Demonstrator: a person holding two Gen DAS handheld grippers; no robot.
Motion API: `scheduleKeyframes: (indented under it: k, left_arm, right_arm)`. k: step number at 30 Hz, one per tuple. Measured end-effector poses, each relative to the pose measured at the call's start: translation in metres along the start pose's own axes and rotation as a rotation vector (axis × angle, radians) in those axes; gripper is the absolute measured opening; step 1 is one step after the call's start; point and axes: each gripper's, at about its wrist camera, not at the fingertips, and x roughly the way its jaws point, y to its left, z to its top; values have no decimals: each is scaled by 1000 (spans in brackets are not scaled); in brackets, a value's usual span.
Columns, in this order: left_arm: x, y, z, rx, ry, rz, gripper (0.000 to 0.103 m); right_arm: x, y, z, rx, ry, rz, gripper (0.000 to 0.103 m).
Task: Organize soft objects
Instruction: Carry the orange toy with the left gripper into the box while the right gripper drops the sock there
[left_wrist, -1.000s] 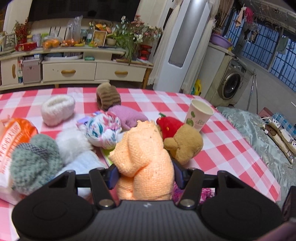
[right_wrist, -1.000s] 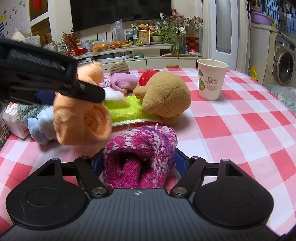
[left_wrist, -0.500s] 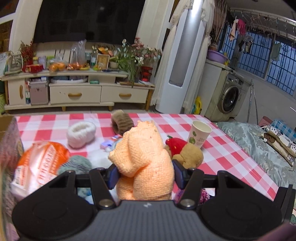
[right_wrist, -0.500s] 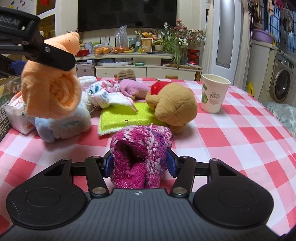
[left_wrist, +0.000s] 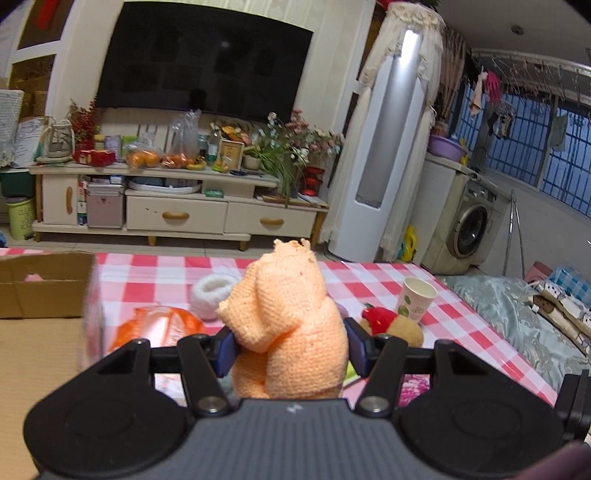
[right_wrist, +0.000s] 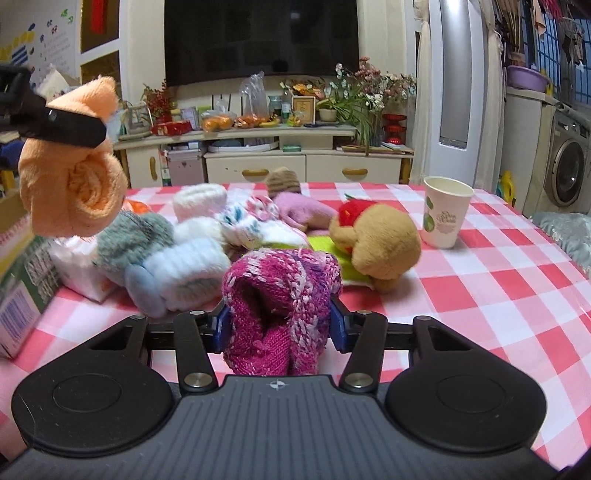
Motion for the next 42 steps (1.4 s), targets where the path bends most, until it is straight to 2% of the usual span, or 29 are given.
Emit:
scheduleKeyframes:
  k: [10, 15, 22, 29, 34, 39, 42]
  left_arm:
    - [-33, 41, 9, -63, -63, 75, 58]
    - [-46, 67, 10, -89, -82, 143, 58]
    - [-60, 107, 9, -131, -98, 282, 58]
    - [-66, 144, 7, -185, -74, 399, 58]
    - [-67, 163, 1, -218, -37, 441, 58]
    - [-68, 176, -4, -232, -7, 468, 59]
    - [-67, 179, -5, -230, -1, 477, 66]
  right_arm:
    - [-6, 39, 30, -24, -54, 126, 62]
    - [-11, 70, 47, -62, -86, 223, 62]
    - [-14, 120, 67, -96, -102, 392, 62]
    - [-7, 171, 69, -153, -71, 506, 63]
    - [2, 194, 66, -172, -29, 556, 64]
    - [-1, 204, 57, -183, 11, 564, 71]
    - [0, 207, 54, -172, 32, 569, 79]
